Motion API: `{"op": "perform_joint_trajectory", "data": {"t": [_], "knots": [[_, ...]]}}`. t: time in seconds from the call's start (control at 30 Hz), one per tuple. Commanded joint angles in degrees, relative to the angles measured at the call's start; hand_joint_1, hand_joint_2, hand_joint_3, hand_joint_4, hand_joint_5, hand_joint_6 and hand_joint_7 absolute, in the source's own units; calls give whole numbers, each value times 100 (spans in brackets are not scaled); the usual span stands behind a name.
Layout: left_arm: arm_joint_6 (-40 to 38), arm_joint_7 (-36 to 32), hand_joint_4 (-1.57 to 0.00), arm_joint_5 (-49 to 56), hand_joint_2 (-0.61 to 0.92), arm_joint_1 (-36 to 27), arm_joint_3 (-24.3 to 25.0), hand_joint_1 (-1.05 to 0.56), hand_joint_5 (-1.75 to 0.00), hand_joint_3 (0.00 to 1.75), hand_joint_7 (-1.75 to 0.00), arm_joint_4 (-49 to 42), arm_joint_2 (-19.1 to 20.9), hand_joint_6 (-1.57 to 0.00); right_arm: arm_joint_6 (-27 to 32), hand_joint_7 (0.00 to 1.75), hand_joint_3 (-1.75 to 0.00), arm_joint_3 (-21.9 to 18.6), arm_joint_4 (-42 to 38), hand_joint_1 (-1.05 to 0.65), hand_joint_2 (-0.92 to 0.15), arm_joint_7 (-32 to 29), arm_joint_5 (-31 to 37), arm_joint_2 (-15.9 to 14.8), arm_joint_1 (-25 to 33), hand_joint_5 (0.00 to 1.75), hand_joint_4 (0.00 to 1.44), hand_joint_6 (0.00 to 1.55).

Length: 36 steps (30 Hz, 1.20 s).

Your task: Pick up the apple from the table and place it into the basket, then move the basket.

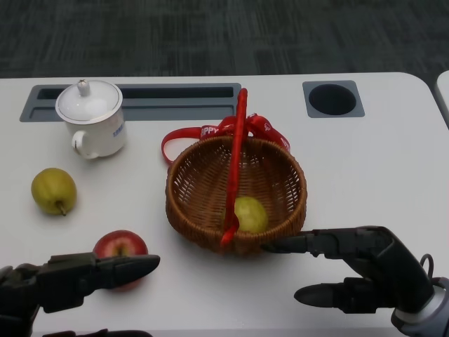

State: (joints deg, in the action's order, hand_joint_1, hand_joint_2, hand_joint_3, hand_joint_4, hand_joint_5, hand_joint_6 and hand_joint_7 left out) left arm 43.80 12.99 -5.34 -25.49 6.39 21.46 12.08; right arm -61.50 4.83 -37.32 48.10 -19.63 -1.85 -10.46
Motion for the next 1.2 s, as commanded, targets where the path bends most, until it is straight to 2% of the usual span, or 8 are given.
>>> {"op": "perform_joint_trajectory", "data": {"t": [0.03, 0.5, 0.6, 0.8, 0.87, 0.97, 1.2], "knots": [[8, -2, -107, 64, 73, -58, 21, -30, -2, 0, -2, 79, 0, -100, -25, 1, 0, -29, -27, -31, -84, -48, 38, -53, -56, 1, 85, 82], [81, -60, -107, 259, 72, -171, 65, -33, -1, 0, -1, 79, -87, -100, -171, 0, 0, -18, -140, -29, -84, 33, -6, -31, -106, 0, 85, 81], [180, -205, -96, 558, 72, -82, 266, -34, 0, 0, 0, -17, -194, -90, -243, 0, 0, -12, -197, -29, -85, 68, -29, -19, -134, 0, 84, 80], [149, -821, -36, 2264, 71, 307, 886, -68, 0, 0, 0, -359, -370, -40, -258, 0, 0, 10, -260, -28, -86, 175, -87, -17, -182, 0, 84, 80], [87, -1010, -25, 2607, 72, 535, 912, -77, 0, 0, 0, -706, -316, -30, -238, 0, 0, 9, -264, -29, -86, 188, -84, -18, -195, 0, 84, 80], [100, -1348, -20, 2950, 73, 936, 880, -81, -1, 0, 0, -1418, -213, -25, -210, 0, 0, 13, -244, -29, -86, 212, -86, -40, -196, 0, 84, 80], [251, -2128, -25, 3366, 71, 1885, 530, -72, -2, 0, -1, -3341, 49, -29, -163, 0, 0, 12, -169, -29, -87, 316, -157, -114, -164, 0, 84, 79]]}}
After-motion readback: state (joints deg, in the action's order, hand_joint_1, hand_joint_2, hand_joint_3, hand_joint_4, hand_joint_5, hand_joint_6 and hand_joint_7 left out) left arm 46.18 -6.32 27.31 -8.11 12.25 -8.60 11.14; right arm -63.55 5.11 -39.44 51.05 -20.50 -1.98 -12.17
